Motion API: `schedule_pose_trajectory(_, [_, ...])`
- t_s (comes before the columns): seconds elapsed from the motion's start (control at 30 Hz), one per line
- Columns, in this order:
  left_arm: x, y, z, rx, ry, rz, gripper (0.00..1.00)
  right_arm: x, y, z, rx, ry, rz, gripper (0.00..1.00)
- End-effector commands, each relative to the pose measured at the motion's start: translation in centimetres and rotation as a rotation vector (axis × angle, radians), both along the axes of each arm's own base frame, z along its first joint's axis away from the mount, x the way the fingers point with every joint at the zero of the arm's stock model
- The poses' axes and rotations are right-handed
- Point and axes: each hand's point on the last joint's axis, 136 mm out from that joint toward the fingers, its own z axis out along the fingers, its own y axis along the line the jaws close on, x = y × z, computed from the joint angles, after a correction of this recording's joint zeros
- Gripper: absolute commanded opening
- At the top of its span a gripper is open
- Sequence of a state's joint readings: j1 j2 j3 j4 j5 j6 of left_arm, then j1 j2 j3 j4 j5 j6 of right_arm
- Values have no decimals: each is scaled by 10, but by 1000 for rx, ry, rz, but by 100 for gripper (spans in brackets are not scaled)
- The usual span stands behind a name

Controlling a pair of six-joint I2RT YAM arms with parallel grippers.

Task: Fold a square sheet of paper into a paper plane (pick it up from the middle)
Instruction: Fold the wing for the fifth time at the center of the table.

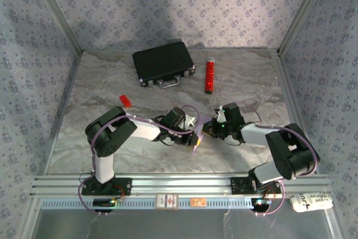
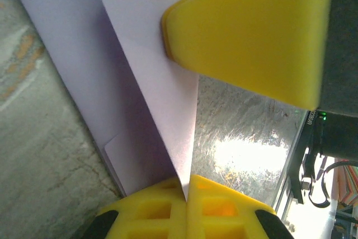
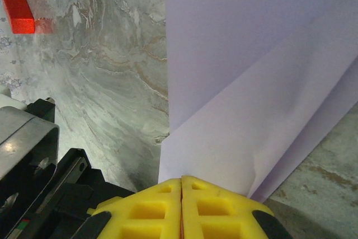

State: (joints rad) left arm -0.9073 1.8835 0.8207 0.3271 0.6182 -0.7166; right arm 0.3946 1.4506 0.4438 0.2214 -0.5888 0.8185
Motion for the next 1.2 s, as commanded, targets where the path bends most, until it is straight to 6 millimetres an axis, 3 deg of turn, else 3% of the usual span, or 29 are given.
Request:
schedule_pose_trajectory(0.0, [-10,27,-43,142,81,35,0,7,4,5,15,-26,19,9])
schedule_pose_trajectory(0.5, [-12,33,-51,168,107,59,0,13,8,-2,35,-21,35,9])
schedule_pose_trajectory(0.83, [-13,33,-49,162,108,54,0,2,-3,-38,-38,76,12,9])
schedule_pose_trajectory(1.0, [-11,26,-34,124,99,48,7,-4,-10,-47,-78,107,0,9])
schedule_pose_trajectory(1.17, [-5,13,-4,53,86,48,13,-5,-11,-47,-92,110,3,9])
